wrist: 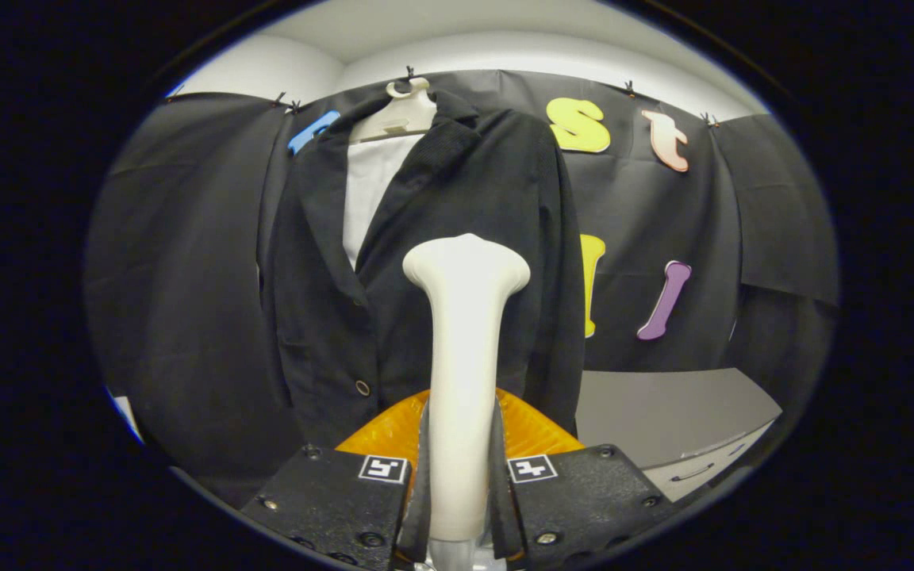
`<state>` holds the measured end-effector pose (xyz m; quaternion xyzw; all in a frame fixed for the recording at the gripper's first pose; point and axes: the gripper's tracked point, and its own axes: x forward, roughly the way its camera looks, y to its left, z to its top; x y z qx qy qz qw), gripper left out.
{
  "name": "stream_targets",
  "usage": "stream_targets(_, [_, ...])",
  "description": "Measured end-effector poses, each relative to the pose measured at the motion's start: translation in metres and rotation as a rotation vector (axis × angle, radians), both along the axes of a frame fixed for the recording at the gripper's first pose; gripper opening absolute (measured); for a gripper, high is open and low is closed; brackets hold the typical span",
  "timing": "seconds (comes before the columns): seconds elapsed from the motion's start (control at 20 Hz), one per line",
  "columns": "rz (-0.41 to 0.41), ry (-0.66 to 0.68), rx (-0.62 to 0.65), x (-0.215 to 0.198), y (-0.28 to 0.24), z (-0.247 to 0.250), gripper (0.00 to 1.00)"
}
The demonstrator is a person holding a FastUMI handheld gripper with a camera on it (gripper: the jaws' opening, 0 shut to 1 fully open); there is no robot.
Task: Iron the clothes twice with a garment steamer, once on the left side and once on the right side.
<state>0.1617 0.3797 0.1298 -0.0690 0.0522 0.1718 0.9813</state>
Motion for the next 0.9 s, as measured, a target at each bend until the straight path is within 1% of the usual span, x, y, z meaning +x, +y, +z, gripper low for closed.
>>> stream_targets(0.55, [-0.006,0.085,-0.038,-0.02,-0.022,-0.062,0.33])
stream_targets(0.7, [-0.002,0.096,-0.046,-0.02,-0.021,-0.075,0.33])
stream_targets(0.9, [0.014,0.12,-0.063,-0.033,-0.023,-0.105,0.33])
